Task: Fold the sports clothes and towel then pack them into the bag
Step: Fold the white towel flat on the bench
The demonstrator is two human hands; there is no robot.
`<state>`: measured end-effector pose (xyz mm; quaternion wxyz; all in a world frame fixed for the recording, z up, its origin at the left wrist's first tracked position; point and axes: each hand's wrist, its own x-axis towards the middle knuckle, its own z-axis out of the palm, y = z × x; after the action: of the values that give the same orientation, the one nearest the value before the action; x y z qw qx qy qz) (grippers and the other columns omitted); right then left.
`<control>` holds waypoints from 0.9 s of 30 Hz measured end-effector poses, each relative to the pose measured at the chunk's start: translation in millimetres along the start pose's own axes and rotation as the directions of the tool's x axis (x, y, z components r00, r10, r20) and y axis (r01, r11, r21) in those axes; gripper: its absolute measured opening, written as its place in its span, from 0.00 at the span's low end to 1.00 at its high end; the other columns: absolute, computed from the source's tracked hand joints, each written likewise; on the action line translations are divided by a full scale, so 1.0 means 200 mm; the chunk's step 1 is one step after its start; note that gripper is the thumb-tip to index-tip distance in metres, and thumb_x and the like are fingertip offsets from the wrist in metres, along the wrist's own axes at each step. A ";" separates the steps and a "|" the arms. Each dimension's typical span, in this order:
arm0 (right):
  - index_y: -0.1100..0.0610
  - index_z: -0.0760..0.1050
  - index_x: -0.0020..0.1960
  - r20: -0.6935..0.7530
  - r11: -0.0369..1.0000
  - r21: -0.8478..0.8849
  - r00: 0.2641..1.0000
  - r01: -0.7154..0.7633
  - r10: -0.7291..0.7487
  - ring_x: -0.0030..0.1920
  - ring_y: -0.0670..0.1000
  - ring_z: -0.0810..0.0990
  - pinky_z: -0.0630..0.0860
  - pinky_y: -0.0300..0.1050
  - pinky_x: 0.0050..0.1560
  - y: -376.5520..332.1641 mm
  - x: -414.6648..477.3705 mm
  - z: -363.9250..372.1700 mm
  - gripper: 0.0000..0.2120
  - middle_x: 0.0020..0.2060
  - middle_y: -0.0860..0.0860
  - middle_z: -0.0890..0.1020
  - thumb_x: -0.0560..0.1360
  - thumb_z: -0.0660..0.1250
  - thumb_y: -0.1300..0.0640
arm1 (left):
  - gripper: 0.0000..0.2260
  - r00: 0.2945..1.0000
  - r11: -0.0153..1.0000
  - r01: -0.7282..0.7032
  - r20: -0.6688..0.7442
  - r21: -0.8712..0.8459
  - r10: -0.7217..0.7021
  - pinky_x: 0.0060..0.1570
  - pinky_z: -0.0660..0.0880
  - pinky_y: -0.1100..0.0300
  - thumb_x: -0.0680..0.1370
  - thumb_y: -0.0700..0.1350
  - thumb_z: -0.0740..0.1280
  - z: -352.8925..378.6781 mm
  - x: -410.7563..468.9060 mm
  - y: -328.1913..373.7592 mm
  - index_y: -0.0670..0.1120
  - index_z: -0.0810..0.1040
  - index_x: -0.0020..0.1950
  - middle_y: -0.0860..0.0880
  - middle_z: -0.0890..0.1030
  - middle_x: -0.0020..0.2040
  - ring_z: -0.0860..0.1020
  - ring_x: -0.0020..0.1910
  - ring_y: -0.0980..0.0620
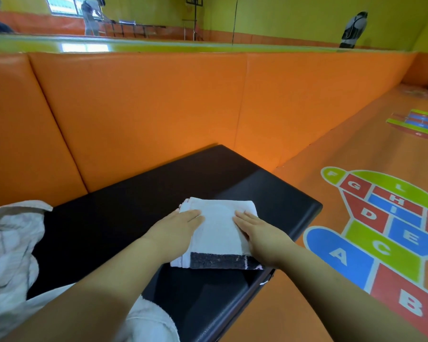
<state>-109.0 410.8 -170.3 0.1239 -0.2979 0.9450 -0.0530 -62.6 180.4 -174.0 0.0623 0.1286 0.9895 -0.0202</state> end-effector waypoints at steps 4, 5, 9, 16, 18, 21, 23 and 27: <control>0.49 0.48 0.78 0.062 0.999 0.001 0.997 -0.039 0.039 0.77 0.46 0.45 0.56 0.53 0.74 -0.04 0.00 -0.05 0.31 0.77 0.43 0.46 0.78 0.52 0.65 | 0.28 0.995 0.997 0.013 0.096 -0.078 -0.006 0.74 0.43 0.58 0.79 0.32 0.49 -0.04 0.01 -0.01 0.46 0.47 0.77 0.50 0.44 0.78 0.46 0.76 0.54; 0.50 0.50 0.77 0.056 0.999 0.000 0.997 -0.050 0.050 0.77 0.47 0.47 0.59 0.53 0.72 -0.05 -0.01 -0.06 0.30 0.77 0.42 0.49 0.78 0.52 0.65 | 0.26 0.994 0.993 0.022 0.112 -0.114 -0.010 0.74 0.47 0.58 0.80 0.34 0.50 -0.05 0.00 -0.01 0.46 0.49 0.77 0.50 0.47 0.78 0.49 0.76 0.53; 0.50 0.71 0.60 -0.091 0.990 -0.123 0.994 -0.070 0.059 0.59 0.55 0.73 0.73 0.51 0.51 -0.10 -0.06 -0.18 0.14 0.60 0.47 0.74 0.77 0.57 0.63 | 0.17 0.996 0.967 0.086 0.053 -0.241 -0.075 0.62 0.69 0.53 0.81 0.43 0.54 -0.16 -0.12 0.00 0.49 0.67 0.70 0.52 0.67 0.69 0.70 0.63 0.50; 0.48 0.69 0.67 -0.141 0.990 -0.122 0.986 0.075 -0.092 0.60 0.51 0.75 0.75 0.49 0.55 -0.32 -0.30 -0.32 0.16 0.63 0.46 0.76 0.79 0.61 0.53 | 0.10 0.980 0.943 0.125 -0.112 -0.309 -0.167 0.49 0.76 0.53 0.79 0.50 0.59 -0.34 -0.57 0.06 0.56 0.77 0.56 0.57 0.78 0.52 0.76 0.49 0.56; 0.48 0.70 0.65 -0.126 0.990 -0.079 0.984 0.117 -0.126 0.60 0.50 0.75 0.75 0.49 0.54 -0.40 -0.38 -0.32 0.15 0.61 0.44 0.77 0.79 0.62 0.52 | 0.09 0.969 0.940 0.138 -0.152 -0.313 -0.193 0.49 0.76 0.55 0.79 0.52 0.60 -0.35 -0.72 0.08 0.57 0.77 0.54 0.58 0.79 0.50 0.76 0.47 0.58; 0.50 0.74 0.61 -0.129 0.982 -0.036 0.974 0.185 -0.188 0.57 0.52 0.76 0.75 0.49 0.53 -0.52 -0.50 -0.27 0.12 0.56 0.47 0.79 0.78 0.62 0.52 | 0.08 0.940 0.924 0.189 -0.209 -0.333 -0.269 0.48 0.75 0.59 0.78 0.54 0.61 -0.29 -0.95 0.07 0.58 0.77 0.53 0.59 0.79 0.50 0.76 0.48 0.60; 0.50 0.74 0.61 -0.134 0.976 0.032 0.969 0.216 -0.210 0.56 0.52 0.77 0.75 0.48 0.53 -0.61 -0.56 -0.21 0.12 0.56 0.47 0.79 0.78 0.63 0.51 | 0.11 0.911 0.896 0.245 -0.228 -0.372 -0.343 0.52 0.74 0.60 0.77 0.56 0.61 -0.23 -1.09 0.06 0.58 0.77 0.56 0.61 0.78 0.54 0.76 0.53 0.61; 0.48 0.72 0.63 -0.154 0.963 0.144 0.966 0.230 -0.207 0.57 0.50 0.76 0.75 0.48 0.55 -0.77 -0.62 -0.06 0.15 0.60 0.46 0.77 0.78 0.63 0.48 | 0.22 0.886 0.833 0.337 -0.153 -0.438 -0.439 0.60 0.71 0.56 0.73 0.59 0.60 -0.11 -1.35 0.01 0.56 0.72 0.66 0.58 0.73 0.63 0.72 0.61 0.56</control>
<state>71.2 356.1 -107.5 0.0756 -0.3853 0.9052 -0.1628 195.5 116.1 -117.7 -0.0418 -0.0904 0.9776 0.1856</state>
